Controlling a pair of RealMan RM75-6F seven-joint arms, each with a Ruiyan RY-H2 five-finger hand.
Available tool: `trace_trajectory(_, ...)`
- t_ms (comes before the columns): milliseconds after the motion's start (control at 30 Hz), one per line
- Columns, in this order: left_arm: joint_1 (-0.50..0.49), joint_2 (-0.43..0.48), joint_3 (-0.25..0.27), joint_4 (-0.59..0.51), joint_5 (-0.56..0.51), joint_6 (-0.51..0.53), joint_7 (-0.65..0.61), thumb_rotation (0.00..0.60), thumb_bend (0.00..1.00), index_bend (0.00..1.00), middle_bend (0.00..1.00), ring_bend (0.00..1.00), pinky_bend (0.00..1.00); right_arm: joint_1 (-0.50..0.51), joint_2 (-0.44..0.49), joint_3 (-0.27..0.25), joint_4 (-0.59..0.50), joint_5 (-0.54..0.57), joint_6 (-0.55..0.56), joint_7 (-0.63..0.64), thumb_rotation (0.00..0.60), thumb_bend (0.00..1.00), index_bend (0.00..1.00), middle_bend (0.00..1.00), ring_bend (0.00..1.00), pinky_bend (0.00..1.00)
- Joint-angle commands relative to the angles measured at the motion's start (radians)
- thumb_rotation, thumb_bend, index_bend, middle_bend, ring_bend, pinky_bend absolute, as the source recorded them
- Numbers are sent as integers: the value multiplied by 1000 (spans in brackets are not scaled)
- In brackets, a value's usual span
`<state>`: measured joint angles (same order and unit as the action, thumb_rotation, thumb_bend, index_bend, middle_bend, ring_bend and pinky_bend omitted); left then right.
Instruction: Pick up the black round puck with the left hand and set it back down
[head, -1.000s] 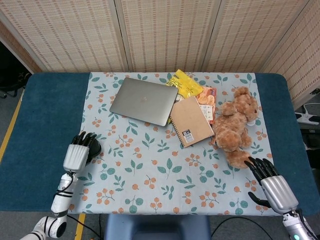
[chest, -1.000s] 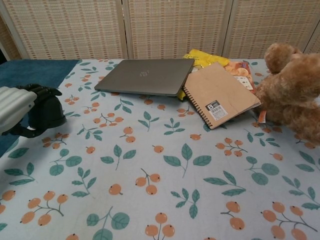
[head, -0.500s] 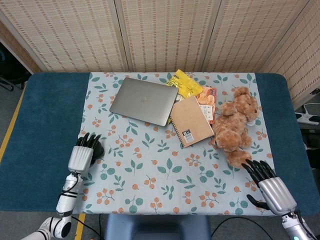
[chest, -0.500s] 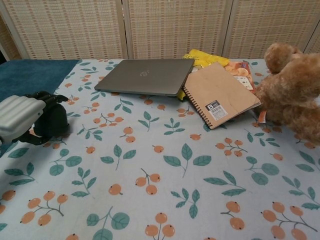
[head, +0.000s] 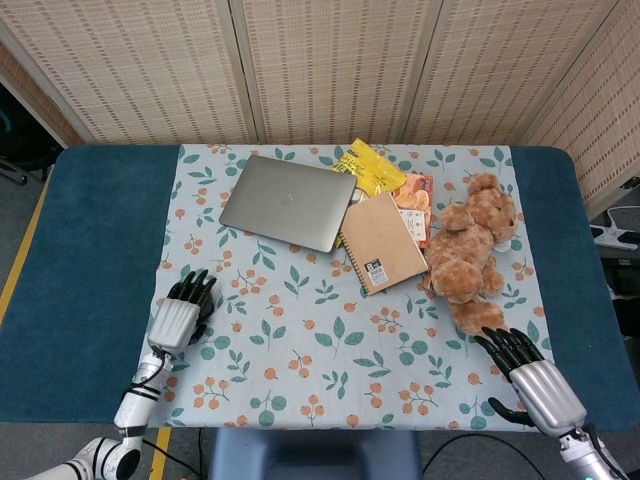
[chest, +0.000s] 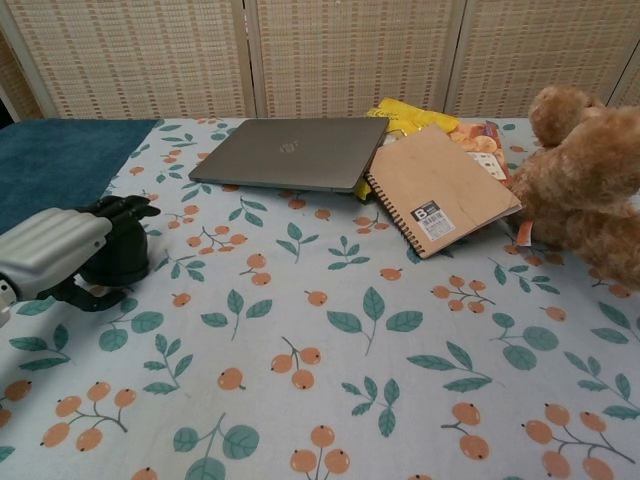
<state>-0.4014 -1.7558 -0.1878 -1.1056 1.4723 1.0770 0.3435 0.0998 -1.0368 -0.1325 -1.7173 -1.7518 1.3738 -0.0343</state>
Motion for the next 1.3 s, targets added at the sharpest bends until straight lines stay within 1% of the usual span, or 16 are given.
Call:
trace_trajectory(33, -8, 77, 14, -115, -74, -78, 35, 600, 296, 0, 0, 0, 178, -3, -1, 0, -1, 0, 4, -2, 600, 196, 0, 0, 0, 0)
trace_trajectory(200, -8, 164, 31, -259, -142, -119, 82, 600, 295, 0, 0, 0, 173, -8, -3, -1, 0, -3, 14, -6, 600, 198, 0, 0, 0, 0)
trace_trajectory(267, -6, 199, 38, -307, -152, -110, 101, 600, 290, 0, 0, 0, 174, -7, -4, -1, 1, -2, 12, -9, 600, 200, 0, 0, 0, 0)
trace_trajectory(400, 2, 203, 54, -305, -112, -17, 169, 600, 286, 0, 0, 0, 169, -4, -6, -1, -2, 5, 2, -15, 600, 204, 0, 0, 0, 0)
trace_trajectory(600, -2, 194, 54, -287, -93, 34, 120, 600, 288, 0, 0, 9, 168, -6, -7, -1, -5, 5, 4, -19, 600, 209, 0, 0, 0, 0)
trace_trajectory(700, -10, 200, 53, -289, -103, 24, 83, 600, 288, 0, 0, 17, 170, -9, -5, -1, -5, 3, 12, -18, 600, 215, 0, 0, 0, 0)
trace_trajectory(833, -29, 227, 54, -316, -147, -29, 81, 600, 286, 0, 13, 25, 177, -13, -4, -1, -5, -1, 22, -15, 600, 223, 0, 0, 0, 0)
trace_trajectory(900, -39, 233, 54, -316, -158, -35, 103, 600, 286, 6, 75, 71, 166, -14, -4, -2, -4, -3, 25, -14, 600, 226, 0, 0, 0, 0)
trace_trajectory(967, -43, 225, 60, -297, -150, -15, 131, 600, 286, 38, 136, 116, 147, -15, -4, -2, -3, -5, 27, -15, 600, 227, 0, 0, 0, 0)
trace_trajectory(1133, -48, 209, 69, -275, -148, 2, 132, 600, 294, 198, 249, 190, 132, -15, -2, -2, -4, -4, 26, -12, 600, 228, 0, 0, 0, 0)
trace_trajectory(1167, -51, 203, 72, -262, -138, 14, 144, 600, 298, 218, 268, 202, 127, -14, -2, -2, -4, -4, 26, -11, 600, 228, 0, 0, 0, 0)
trace_trajectory(1233, -53, 193, 75, -246, -129, 29, 150, 600, 312, 272, 355, 265, 110, -14, -1, -2, -4, -4, 26, -11, 600, 228, 0, 0, 0, 0)
trace_trajectory(1300, -55, 191, 80, -240, -130, 25, 144, 600, 315, 295, 406, 299, 102, -15, -1, -2, -4, -4, 27, -11, 600, 228, 0, 0, 0, 0)
